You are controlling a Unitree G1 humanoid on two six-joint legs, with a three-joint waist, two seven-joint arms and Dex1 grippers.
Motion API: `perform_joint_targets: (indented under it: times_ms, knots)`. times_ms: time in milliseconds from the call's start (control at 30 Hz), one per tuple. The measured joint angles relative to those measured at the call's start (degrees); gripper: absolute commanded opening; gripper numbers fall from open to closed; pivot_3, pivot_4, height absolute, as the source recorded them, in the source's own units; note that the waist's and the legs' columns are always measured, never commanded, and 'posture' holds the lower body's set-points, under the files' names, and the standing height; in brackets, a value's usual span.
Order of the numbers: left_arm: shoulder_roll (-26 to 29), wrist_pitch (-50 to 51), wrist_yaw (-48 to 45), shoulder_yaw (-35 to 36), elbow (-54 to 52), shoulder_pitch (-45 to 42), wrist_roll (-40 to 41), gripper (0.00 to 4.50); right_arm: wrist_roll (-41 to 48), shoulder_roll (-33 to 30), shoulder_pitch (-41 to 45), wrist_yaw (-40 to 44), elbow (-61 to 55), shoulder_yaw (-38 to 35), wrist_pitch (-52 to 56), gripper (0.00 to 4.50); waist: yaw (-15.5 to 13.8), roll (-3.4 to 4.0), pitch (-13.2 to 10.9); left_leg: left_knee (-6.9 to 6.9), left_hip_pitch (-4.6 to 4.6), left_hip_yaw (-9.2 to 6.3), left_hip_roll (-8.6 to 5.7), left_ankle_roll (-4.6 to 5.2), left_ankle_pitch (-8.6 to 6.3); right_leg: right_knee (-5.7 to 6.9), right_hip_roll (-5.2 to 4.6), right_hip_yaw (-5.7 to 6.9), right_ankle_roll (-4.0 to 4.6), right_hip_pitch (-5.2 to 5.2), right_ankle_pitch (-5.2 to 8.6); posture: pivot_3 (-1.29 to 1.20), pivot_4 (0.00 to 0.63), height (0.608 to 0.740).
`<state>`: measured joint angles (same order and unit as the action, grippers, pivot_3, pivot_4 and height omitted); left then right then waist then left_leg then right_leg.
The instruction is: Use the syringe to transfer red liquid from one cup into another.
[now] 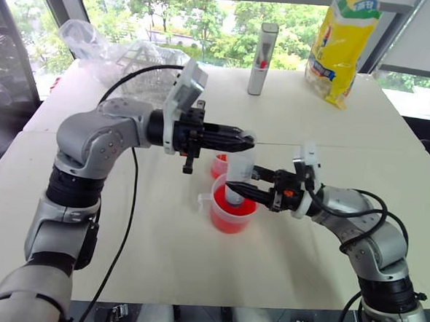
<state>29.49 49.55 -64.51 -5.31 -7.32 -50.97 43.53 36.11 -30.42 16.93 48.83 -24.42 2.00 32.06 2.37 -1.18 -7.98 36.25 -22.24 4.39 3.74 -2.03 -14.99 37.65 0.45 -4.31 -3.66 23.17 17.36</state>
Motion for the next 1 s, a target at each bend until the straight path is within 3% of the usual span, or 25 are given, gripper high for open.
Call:
perform_joint_targets:
  times_ms: [1000]
  knots:
    - [-1.0,0.0,0.5,0.0,2.8,-3.2,0.3,0.02,2.0,-1.1,-0.1,-0.5,-0.5,-0.7,1.4,1.38,0.0,0.0,0.0,0.0,0.01,0.0,0.0,0.0,0.0,0.02,0.0,0.0,0.0,0.0,0.0,0.0,0.15,0.74]
